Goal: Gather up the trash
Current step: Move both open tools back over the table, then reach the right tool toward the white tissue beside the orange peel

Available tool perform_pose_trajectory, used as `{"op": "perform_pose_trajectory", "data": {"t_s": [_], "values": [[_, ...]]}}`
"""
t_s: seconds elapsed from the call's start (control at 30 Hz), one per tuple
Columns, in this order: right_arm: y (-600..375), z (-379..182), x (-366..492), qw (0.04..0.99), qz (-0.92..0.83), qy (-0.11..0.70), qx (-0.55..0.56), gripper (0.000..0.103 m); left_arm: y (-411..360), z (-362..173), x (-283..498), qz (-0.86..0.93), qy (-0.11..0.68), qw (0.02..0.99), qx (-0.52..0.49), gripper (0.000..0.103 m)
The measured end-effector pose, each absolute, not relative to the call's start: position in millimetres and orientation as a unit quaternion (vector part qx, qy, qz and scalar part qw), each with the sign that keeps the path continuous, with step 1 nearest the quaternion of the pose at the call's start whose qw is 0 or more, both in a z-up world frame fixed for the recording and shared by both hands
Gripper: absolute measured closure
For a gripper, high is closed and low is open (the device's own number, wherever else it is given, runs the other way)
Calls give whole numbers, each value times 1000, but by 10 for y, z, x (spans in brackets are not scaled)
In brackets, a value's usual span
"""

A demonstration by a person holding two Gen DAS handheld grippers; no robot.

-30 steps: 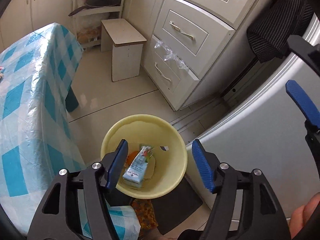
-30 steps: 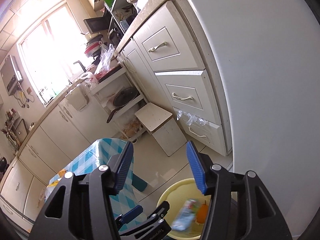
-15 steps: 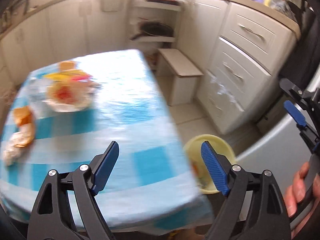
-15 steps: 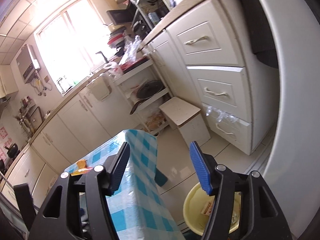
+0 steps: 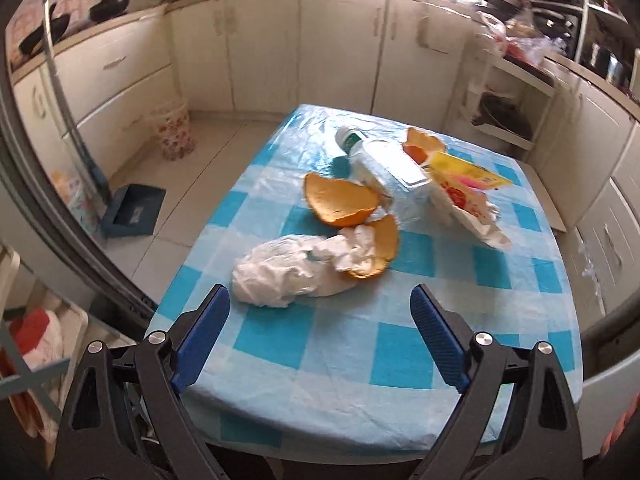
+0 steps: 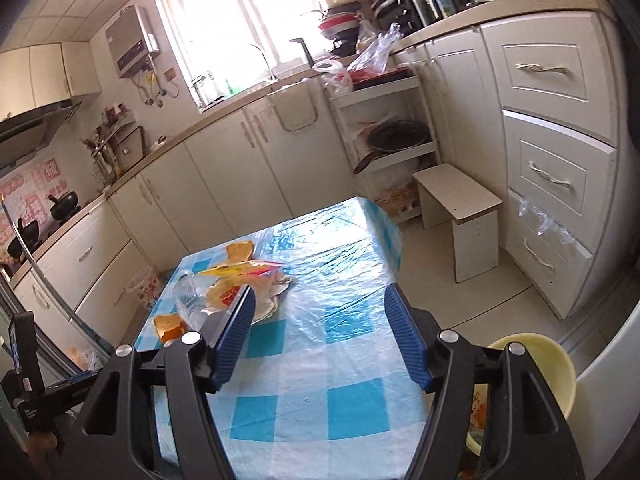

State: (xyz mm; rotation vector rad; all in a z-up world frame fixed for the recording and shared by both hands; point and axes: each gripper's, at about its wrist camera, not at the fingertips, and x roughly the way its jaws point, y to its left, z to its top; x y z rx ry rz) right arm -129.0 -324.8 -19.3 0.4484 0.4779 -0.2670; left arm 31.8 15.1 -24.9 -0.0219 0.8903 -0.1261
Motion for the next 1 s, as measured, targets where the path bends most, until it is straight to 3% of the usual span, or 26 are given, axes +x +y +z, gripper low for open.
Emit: {"op": "perform_pose_trajectory", "data": {"t_s": [1.0], "values": [[-1809, -764, 7, 916, 16, 368, 162, 38, 556, -421, 423, -55, 471, 880, -15, 15]]}}
